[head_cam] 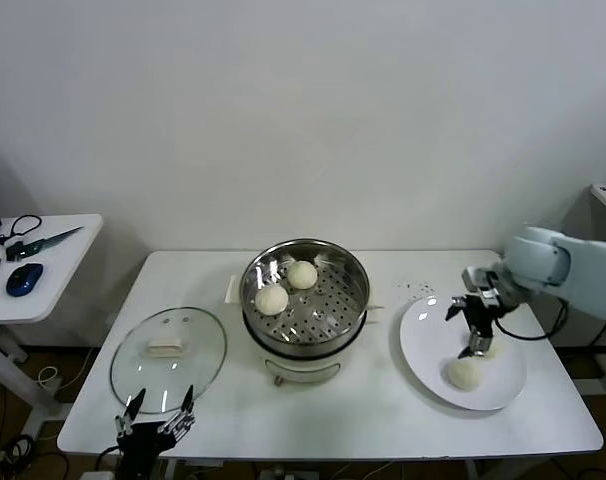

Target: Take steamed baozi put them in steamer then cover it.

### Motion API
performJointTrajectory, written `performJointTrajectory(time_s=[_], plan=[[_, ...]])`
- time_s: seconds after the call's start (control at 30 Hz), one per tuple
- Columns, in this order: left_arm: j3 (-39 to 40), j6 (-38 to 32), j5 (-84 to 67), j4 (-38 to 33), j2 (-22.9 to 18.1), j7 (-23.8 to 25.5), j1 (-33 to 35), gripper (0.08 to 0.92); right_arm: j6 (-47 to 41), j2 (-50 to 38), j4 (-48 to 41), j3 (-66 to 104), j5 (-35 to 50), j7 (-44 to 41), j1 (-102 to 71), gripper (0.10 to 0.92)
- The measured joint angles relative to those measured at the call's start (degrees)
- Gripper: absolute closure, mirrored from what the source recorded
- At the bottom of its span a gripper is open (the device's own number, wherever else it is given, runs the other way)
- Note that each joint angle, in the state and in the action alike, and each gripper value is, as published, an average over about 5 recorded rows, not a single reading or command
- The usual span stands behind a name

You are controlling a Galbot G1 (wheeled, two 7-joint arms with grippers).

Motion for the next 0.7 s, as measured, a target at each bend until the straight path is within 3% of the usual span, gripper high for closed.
performJointTrajectory(time_s=[0.7], plan=[[0.24, 0.09, 0.42, 0.0, -0.19, 0.0, 0.47, 0.177, -0.63, -0.3, -5.0, 13.3, -8.35, 1.15, -17.27, 0.203]])
